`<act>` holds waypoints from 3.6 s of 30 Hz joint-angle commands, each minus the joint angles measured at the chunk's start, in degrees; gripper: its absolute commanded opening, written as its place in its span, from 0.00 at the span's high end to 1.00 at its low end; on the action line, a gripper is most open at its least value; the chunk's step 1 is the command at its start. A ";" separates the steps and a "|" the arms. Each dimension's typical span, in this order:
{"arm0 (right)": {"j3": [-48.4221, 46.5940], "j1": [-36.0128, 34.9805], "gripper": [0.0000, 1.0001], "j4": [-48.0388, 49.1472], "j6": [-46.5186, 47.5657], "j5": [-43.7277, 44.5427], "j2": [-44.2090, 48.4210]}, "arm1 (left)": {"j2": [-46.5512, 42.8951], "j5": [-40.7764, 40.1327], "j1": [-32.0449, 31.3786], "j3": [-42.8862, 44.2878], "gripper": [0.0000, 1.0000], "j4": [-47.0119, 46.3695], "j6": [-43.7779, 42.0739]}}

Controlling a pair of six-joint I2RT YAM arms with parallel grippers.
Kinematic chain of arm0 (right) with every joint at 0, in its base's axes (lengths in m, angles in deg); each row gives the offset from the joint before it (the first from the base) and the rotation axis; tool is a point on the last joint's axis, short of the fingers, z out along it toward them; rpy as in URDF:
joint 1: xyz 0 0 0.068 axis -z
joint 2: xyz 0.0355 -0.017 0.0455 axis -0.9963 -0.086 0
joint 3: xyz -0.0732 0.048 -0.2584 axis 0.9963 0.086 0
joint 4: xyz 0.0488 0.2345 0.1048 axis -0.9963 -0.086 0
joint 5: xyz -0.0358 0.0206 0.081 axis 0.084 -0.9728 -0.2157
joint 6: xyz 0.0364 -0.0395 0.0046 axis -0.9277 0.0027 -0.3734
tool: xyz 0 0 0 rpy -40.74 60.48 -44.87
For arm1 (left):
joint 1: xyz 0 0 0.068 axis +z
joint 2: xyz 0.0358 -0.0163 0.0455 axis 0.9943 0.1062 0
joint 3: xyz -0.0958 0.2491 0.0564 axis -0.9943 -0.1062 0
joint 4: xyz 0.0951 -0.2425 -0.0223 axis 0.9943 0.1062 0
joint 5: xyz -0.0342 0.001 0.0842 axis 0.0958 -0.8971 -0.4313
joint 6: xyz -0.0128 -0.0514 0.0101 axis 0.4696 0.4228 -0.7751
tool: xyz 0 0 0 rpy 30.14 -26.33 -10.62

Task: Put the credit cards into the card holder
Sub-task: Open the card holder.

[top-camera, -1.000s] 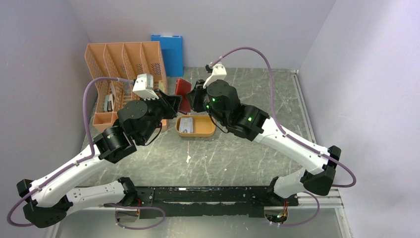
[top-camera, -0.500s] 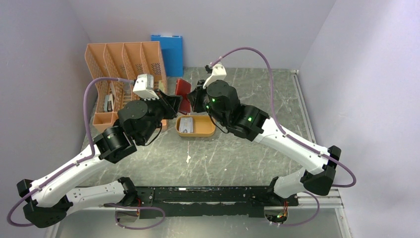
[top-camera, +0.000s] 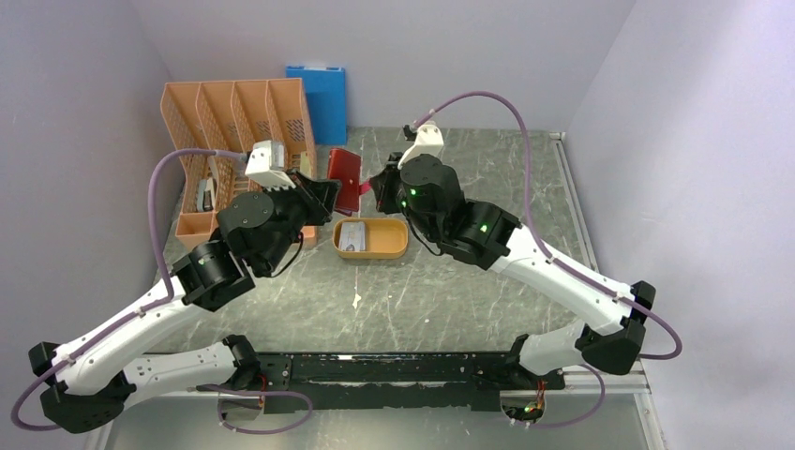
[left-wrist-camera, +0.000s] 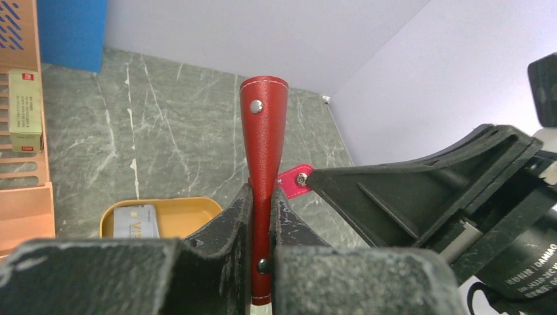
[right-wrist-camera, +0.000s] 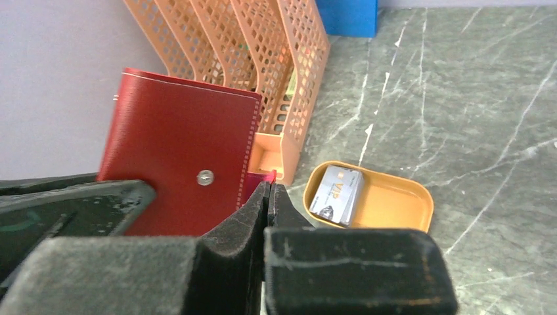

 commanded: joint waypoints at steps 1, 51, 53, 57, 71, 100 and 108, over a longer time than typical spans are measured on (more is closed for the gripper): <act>0.84 0.08 1.00 -1.55 -1.06 3.44 1.36 | -1.44 -2.70 -0.19 -0.45 0.95 -1.48 -0.24; 32.60 13.76 0.34 34.71 -12.89 -45.17 29.50 | -14.39 31.13 -0.18 -15.06 0.95 -30.02 14.13; 32.75 13.86 0.35 35.84 -13.58 -46.08 28.98 | -14.03 31.62 -0.12 -15.35 0.95 -30.97 14.67; 33.40 14.10 0.40 38.89 -15.39 -48.88 28.18 | -13.49 32.75 -0.18 -15.62 0.95 -31.95 15.53; 37.11 16.41 0.45 40.67 -17.67 -48.40 30.91 | -14.84 32.26 -0.15 -16.83 0.95 -33.28 16.17; 37.84 17.32 0.64 56.50 -25.48 -63.05 25.10 | -9.37 37.64 -0.12 -17.72 0.95 -36.62 18.85; 37.68 17.31 0.99 51.79 -21.74 -63.73 27.64 | -7.50 36.28 -0.16 -18.01 0.95 -33.37 17.11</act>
